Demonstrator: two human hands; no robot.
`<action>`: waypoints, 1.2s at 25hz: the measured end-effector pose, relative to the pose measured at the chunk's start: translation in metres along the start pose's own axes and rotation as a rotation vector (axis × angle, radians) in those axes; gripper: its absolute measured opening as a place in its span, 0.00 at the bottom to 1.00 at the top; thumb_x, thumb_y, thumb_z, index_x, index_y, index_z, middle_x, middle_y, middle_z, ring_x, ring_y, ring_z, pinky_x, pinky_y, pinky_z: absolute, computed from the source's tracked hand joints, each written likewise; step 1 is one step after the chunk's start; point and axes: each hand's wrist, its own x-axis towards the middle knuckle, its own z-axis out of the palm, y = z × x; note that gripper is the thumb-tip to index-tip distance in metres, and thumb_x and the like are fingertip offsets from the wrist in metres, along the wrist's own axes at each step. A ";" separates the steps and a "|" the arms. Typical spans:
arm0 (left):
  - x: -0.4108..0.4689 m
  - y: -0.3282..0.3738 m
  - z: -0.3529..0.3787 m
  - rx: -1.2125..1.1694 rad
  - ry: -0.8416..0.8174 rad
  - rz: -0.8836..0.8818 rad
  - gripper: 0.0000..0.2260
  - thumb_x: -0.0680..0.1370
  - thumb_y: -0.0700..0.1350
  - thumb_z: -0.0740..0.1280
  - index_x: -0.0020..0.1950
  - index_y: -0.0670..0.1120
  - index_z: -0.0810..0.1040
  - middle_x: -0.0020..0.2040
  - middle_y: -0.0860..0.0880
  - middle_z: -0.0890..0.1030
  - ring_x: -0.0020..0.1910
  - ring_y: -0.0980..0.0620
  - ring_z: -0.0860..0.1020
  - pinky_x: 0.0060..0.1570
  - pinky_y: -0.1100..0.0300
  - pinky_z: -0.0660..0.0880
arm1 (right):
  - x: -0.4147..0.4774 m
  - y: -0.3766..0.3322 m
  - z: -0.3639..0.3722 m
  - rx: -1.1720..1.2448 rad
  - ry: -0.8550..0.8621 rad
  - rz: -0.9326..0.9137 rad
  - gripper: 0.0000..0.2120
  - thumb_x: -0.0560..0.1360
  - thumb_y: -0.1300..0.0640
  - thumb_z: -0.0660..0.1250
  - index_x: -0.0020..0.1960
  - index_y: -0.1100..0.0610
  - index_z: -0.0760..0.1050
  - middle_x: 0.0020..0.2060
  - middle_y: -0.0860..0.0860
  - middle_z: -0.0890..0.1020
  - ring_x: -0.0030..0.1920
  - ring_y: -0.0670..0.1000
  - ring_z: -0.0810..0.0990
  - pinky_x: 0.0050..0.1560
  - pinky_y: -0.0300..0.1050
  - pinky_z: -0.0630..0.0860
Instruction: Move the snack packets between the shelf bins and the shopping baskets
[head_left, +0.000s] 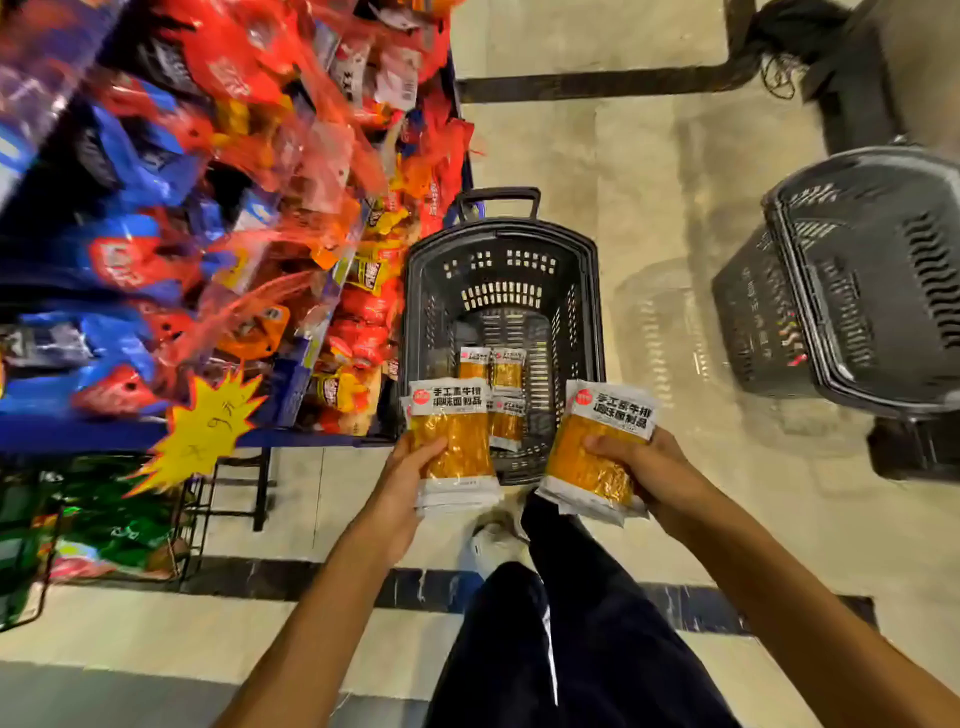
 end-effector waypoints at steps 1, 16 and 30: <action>0.032 0.009 0.008 0.011 0.007 -0.024 0.12 0.78 0.45 0.65 0.61 0.53 0.73 0.50 0.51 0.82 0.50 0.50 0.79 0.56 0.51 0.74 | 0.029 -0.003 0.004 0.018 0.010 0.011 0.19 0.70 0.67 0.71 0.59 0.59 0.75 0.50 0.56 0.82 0.45 0.54 0.82 0.39 0.43 0.80; 0.486 -0.110 0.021 0.399 0.153 -0.260 0.19 0.76 0.38 0.66 0.67 0.41 0.69 0.62 0.41 0.77 0.55 0.44 0.78 0.59 0.46 0.74 | 0.434 0.155 0.057 -0.160 -0.005 0.468 0.18 0.77 0.66 0.62 0.67 0.65 0.68 0.62 0.60 0.76 0.54 0.54 0.75 0.37 0.35 0.74; 0.534 -0.178 0.015 0.934 0.348 -0.026 0.29 0.79 0.43 0.63 0.77 0.43 0.52 0.71 0.43 0.68 0.69 0.44 0.68 0.63 0.55 0.65 | 0.497 0.250 0.094 -0.423 0.323 0.457 0.21 0.74 0.56 0.70 0.62 0.61 0.68 0.56 0.52 0.74 0.58 0.50 0.73 0.57 0.38 0.70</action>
